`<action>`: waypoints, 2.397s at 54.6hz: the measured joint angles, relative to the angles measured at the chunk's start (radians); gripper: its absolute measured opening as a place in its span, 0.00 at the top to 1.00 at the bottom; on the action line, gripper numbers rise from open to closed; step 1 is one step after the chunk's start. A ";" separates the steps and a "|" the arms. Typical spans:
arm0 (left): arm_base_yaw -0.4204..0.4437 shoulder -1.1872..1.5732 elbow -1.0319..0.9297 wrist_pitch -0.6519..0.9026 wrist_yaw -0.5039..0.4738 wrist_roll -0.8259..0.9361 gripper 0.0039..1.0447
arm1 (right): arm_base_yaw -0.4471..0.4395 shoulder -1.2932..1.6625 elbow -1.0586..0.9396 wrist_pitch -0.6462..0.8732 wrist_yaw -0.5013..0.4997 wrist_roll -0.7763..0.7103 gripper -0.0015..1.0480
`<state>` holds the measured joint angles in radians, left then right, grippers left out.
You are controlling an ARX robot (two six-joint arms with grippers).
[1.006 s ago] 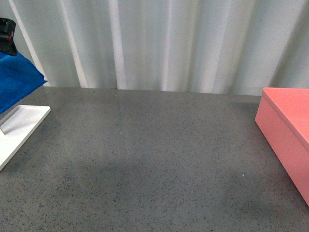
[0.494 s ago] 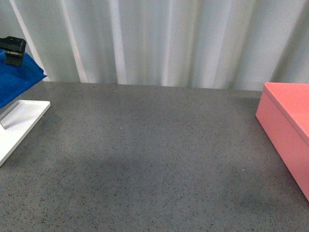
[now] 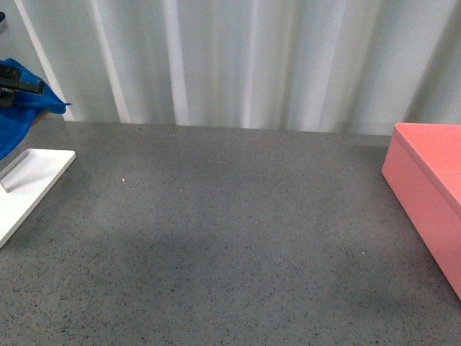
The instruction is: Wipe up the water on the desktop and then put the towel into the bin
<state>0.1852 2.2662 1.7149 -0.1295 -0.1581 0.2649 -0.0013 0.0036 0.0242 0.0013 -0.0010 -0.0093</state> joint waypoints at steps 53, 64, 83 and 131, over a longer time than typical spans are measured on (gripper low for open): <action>-0.058 -0.404 -0.193 0.089 0.322 -0.042 0.96 | 0.000 0.000 0.000 0.000 0.000 0.000 0.07; -0.279 -0.618 -0.447 0.223 0.472 -0.065 0.96 | 0.000 0.000 0.000 0.000 0.000 0.000 0.07; -0.496 -0.651 -0.735 0.344 0.636 -0.043 0.96 | 0.000 0.000 0.000 0.000 0.000 0.000 0.07; -0.673 -0.585 -0.738 0.785 0.768 -0.704 0.96 | -0.161 0.190 0.057 -0.024 -0.503 -0.064 0.07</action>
<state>-0.4873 1.6814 0.9768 0.6559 0.6098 -0.4393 -0.1619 0.1932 0.0811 -0.0231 -0.5041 -0.0738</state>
